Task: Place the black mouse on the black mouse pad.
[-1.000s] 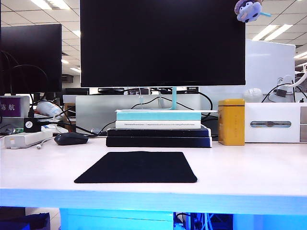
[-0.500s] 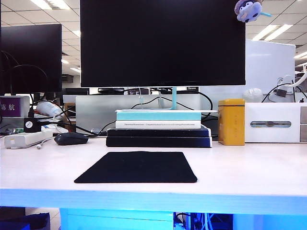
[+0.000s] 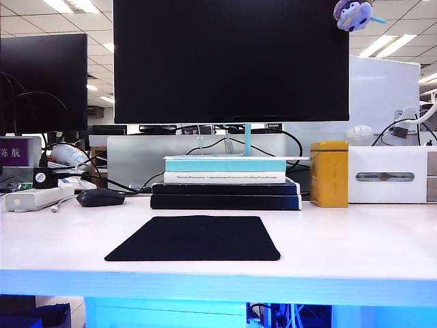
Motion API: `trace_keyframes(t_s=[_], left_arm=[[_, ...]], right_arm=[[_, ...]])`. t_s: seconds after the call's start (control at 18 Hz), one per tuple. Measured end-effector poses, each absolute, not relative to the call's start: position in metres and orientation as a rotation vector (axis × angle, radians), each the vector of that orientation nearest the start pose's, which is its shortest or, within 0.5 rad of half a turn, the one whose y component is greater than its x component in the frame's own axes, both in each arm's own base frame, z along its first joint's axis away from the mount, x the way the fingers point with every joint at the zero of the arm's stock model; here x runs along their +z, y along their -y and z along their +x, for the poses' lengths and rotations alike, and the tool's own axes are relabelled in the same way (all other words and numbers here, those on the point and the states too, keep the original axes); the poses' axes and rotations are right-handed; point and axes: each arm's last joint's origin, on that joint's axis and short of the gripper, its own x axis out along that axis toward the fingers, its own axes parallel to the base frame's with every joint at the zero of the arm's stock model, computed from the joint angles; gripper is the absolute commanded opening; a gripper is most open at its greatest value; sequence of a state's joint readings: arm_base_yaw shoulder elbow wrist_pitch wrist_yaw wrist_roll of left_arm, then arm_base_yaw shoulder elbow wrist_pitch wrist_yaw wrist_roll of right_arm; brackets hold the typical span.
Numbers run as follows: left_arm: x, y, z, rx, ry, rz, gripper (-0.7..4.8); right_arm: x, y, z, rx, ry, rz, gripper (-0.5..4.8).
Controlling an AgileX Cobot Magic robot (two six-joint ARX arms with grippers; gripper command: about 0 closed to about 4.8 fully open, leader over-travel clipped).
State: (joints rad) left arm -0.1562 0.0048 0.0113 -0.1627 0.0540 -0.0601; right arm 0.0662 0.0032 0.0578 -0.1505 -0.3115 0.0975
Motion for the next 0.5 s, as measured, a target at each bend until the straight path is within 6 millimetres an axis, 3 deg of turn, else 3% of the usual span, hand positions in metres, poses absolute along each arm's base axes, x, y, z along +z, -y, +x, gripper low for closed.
trace_keyframes(t_s=[0.17, 0.5], left_arm=[[0.158, 0.017, 0.093, -0.22, -0.156, -0.054, -0.05], [0.172, 0.019, 0.091, -0.29, -0.147, -0.103, -0.05]], right_arm=[[0.187, -0.015, 0.088, 0.403, -0.057, 0.105, -0.06], [0.207, -0.021, 0.101, 0.528, -0.19, 0.137, -0.06]])
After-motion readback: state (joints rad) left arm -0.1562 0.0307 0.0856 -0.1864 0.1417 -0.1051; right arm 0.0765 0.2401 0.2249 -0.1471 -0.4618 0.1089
